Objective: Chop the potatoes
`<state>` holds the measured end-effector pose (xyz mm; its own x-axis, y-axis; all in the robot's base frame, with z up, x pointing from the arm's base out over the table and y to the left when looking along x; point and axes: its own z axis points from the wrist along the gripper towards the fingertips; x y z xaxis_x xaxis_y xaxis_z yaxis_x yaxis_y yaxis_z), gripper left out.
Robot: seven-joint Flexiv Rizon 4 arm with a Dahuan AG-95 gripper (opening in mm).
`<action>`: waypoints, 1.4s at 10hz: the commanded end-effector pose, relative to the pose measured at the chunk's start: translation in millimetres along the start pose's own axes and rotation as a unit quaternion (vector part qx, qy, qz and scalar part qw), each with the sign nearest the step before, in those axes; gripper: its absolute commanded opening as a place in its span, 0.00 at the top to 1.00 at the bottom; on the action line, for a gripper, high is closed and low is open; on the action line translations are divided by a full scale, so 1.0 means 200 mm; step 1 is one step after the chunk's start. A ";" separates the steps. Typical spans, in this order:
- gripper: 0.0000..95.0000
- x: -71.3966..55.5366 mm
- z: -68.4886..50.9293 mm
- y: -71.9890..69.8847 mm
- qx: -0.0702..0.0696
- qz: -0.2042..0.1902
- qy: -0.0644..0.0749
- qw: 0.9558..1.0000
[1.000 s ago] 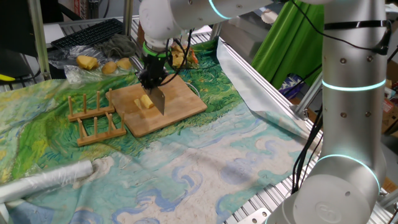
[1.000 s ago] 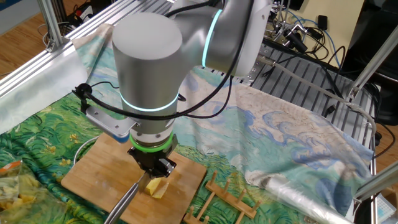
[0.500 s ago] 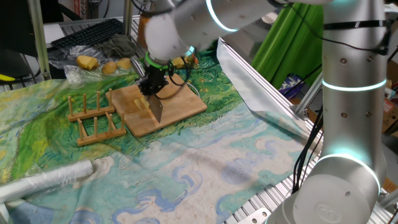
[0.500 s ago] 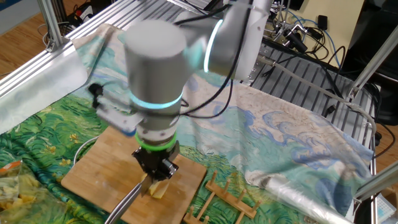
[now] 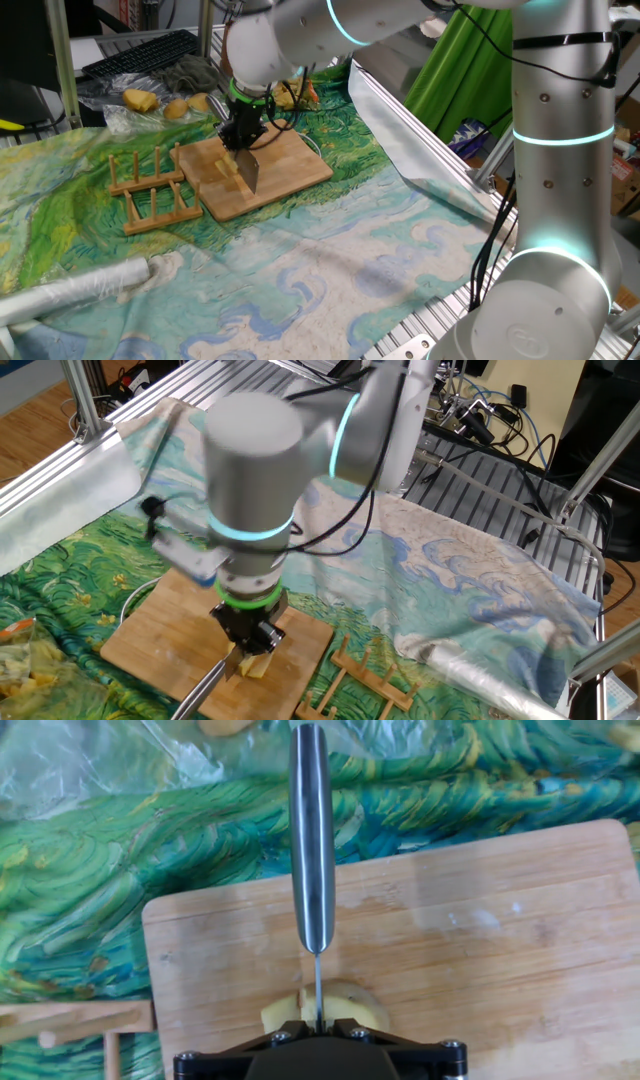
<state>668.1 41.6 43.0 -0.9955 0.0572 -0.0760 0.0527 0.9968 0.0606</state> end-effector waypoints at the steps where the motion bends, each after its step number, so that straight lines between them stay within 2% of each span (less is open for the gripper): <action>1: 1.00 0.01 0.13 0.01 0.002 0.000 -0.005 1.000; 14: 1.00 0.00 0.12 0.01 0.004 -0.003 0.000 1.000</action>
<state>668.2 43.8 43.3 -0.9958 0.0503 -0.0762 0.0465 0.9976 0.0515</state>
